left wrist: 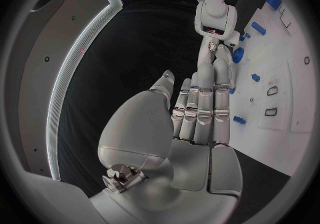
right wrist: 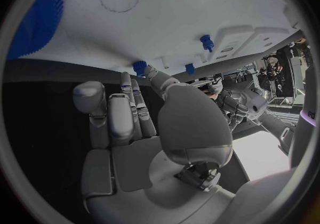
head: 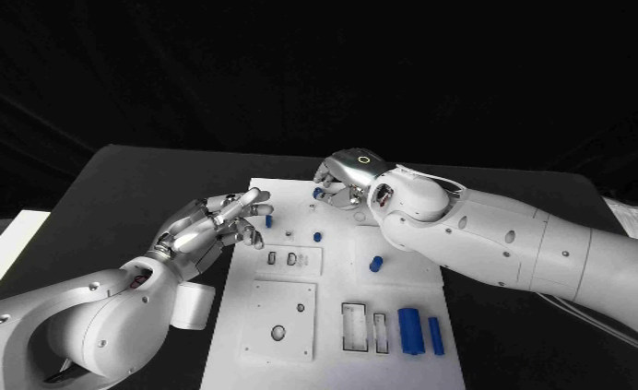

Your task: Assemble the parts on the task board

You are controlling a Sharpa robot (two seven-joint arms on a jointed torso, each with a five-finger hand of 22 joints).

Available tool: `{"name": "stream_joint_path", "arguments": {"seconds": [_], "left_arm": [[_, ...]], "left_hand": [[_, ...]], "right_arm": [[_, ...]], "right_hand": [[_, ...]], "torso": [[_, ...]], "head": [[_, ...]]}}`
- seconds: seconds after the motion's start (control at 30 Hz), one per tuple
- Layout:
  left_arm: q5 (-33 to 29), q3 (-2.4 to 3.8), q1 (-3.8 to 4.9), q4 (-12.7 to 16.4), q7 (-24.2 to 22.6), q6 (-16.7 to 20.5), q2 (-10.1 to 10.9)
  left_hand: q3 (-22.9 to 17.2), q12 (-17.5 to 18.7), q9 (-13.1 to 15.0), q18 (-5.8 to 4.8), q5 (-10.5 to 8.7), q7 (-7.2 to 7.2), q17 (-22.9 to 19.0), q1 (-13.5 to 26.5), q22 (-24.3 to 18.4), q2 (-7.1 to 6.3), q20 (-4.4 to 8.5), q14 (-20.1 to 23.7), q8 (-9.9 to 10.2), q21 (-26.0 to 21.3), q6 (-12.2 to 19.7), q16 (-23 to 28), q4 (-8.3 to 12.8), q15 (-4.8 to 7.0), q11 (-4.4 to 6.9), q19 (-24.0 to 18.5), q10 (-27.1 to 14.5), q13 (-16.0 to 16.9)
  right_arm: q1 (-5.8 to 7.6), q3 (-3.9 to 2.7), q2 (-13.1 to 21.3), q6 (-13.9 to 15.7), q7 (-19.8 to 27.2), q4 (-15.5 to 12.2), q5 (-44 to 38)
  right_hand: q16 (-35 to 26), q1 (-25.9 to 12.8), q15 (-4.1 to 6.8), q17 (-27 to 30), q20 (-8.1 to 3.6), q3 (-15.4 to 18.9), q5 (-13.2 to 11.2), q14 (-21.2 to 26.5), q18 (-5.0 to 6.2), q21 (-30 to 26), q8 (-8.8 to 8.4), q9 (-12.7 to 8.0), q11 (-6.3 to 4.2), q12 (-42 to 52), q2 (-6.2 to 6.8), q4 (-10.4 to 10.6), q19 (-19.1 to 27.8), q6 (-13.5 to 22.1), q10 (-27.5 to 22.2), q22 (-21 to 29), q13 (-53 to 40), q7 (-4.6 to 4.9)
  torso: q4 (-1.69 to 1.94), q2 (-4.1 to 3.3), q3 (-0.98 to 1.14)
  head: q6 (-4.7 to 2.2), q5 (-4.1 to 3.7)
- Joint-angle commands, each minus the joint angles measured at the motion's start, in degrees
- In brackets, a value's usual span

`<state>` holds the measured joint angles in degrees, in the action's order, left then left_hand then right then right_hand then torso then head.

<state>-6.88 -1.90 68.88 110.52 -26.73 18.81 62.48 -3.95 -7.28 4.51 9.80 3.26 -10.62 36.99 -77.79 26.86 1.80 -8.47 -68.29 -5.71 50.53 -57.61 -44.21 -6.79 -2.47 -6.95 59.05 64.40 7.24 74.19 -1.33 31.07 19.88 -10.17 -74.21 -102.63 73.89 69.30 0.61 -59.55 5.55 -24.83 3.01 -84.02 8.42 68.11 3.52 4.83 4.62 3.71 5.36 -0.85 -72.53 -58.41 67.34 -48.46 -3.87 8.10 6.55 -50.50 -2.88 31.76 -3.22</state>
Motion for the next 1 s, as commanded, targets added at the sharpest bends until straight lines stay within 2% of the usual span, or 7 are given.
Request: {"name": "stream_joint_path", "arguments": {"seconds": [0.03,0.4,0.57,0.6,0.7,0.8,1.0], "left_arm": [[0.35,0.04,0.06,0.0,-0.21,-0.74,-0.12],[0.35,0.04,0.06,-0.14,-0.13,-0.87,0.09],[0.33,0.04,0.06,-0.17,-0.11,-0.86,0.36],[0.32,0.04,0.06,-0.19,-0.11,-0.87,0.4],[0.28,0.04,0.06,-0.32,-0.11,-0.91,0.4],[0.25,0.03,0.06,-0.45,-0.1,-0.95,0.37],[0.22,0.03,0.06,-0.64,-0.04,-0.98,0.35]], "left_hand": [[0.12,0.27,-0.05,0.69,0.1,-0.3,0.06,-0.38,0.05,0.38,0.06,0.4,0.37,0.25,0.07,0.21,0.37,0.05,0.05,-0.32,-0.4,0.05],[0.12,0.31,-0.06,0.69,0.1,-0.32,0.06,-0.37,0.04,0.35,0.05,0.45,0.42,0.25,0.12,0.26,0.4,0.04,0.03,-0.4,-0.46,0.05],[0.12,0.31,-0.06,0.69,0.1,-0.32,0.06,-0.37,0.04,0.35,0.05,0.45,0.42,0.25,0.12,0.26,0.4,0.04,0.03,-0.4,-0.46,0.05],[0.12,0.32,-0.06,0.69,0.1,-0.32,0.05,-0.37,0.04,0.35,0.04,0.47,0.43,0.24,0.13,0.28,0.41,0.03,0.02,-0.42,-0.48,0.05],[0.12,0.34,-0.07,0.69,0.1,-0.32,0.05,-0.37,0.04,0.34,0.03,0.49,0.45,0.24,0.15,0.3,0.42,0.03,0.02,-0.45,-0.51,0.05],[0.12,0.34,-0.07,0.69,0.1,-0.32,0.05,-0.37,0.04,0.34,0.03,0.49,0.45,0.24,0.15,0.3,0.42,0.03,0.02,-0.45,-0.51,0.05],[0.12,0.34,-0.07,0.69,0.1,-0.32,0.05,-0.37,0.04,0.34,0.03,0.49,0.45,0.24,0.15,0.3,0.42,0.03,0.02,-0.45,-0.51,0.05]], "right_arm": [[-0.02,0.0,0.11,0.58,-0.5,-0.12,-0.53],[-0.03,-0.81,6.38,4.55,-0.32,-6.61,3.34],[0.18,-1.84,11.56,1.55,-1.42,-10.92,9.69],[0.37,-1.98,12.75,0.23,-1.77,-11.66,11.41],[0.69,-2.17,15.14,-2.49,-2.55,-12.98,14.04],[0.87,-2.28,17.33,-4.64,-3.29,-13.9,15.51],[0.99,-2.35,19.62,-7.59,-4.72,-14.25,15.45]], "right_hand": [[0.17,0.09,-0.34,0.03,0.02,0.04,-0.22,-1.07,-0.81,-0.13,-0.09,-0.1,-0.01,-0.07,0.47,0.38,0.28,0.37,-0.26,-0.03,-0.05,0.06],[1.23,-0.35,-0.33,-1.72,0.03,3.52,0.0,-1.4,-0.88,0.16,0.11,-0.75,-0.12,1.88,4.61,1.85,0.07,2.01,4.11,-0.4,-1.44,0.7],[4.75,1.99,1.09,-7.88,-1.17,18.46,5.48,-2.45,-1.21,1.37,0.25,-1.01,-1.75,11.59,6.28,5.83,-0.98,5.54,15.1,-2.27,-9.21,-0.15],[6.63,7.58,0.29,-11.06,-1.86,27.57,8.12,-2.79,-1.12,2.08,1.34,-0.54,-1.7,21.38,4.88,10.94,-1.49,6.87,12.98,-3.29,-19.84,-0.57],[9.91,9.82,1.17,-17.29,-0.58,29.35,8.82,-3.64,-2.13,3.64,2.0,-0.52,-0.93,46.35,7.2,18.07,-2.58,9.39,13.45,-5.85,-45.21,0.7],[11.88,9.66,0.09,-21.11,-0.35,30.13,10.31,-4.18,-2.34,5.35,3.73,-0.25,-0.4,61.98,7.91,17.87,-3.74,10.73,13.4,-8.51,-61.14,1.0],[13.84,9.77,-0.41,-25.2,-0.02,28.67,12.93,-4.89,-3.43,9.36,7.52,0.42,-0.32,77.26,5.67,17.58,-6.65,11.06,17.28,-15.41,-76.79,1.28]], "torso": [[-0.02,0.01,0.02],[-0.28,0.09,0.14],[-0.78,0.21,0.15],[-0.91,0.27,0.18],[-1.18,0.41,0.27],[-1.39,0.45,0.4],[-1.7,0.29,0.62]], "head": [[0.02,-0.02],[-0.41,-0.05],[-0.77,-0.2],[-0.78,-0.18],[-0.88,-0.32],[-0.94,-0.39],[-0.83,-0.35]]}}
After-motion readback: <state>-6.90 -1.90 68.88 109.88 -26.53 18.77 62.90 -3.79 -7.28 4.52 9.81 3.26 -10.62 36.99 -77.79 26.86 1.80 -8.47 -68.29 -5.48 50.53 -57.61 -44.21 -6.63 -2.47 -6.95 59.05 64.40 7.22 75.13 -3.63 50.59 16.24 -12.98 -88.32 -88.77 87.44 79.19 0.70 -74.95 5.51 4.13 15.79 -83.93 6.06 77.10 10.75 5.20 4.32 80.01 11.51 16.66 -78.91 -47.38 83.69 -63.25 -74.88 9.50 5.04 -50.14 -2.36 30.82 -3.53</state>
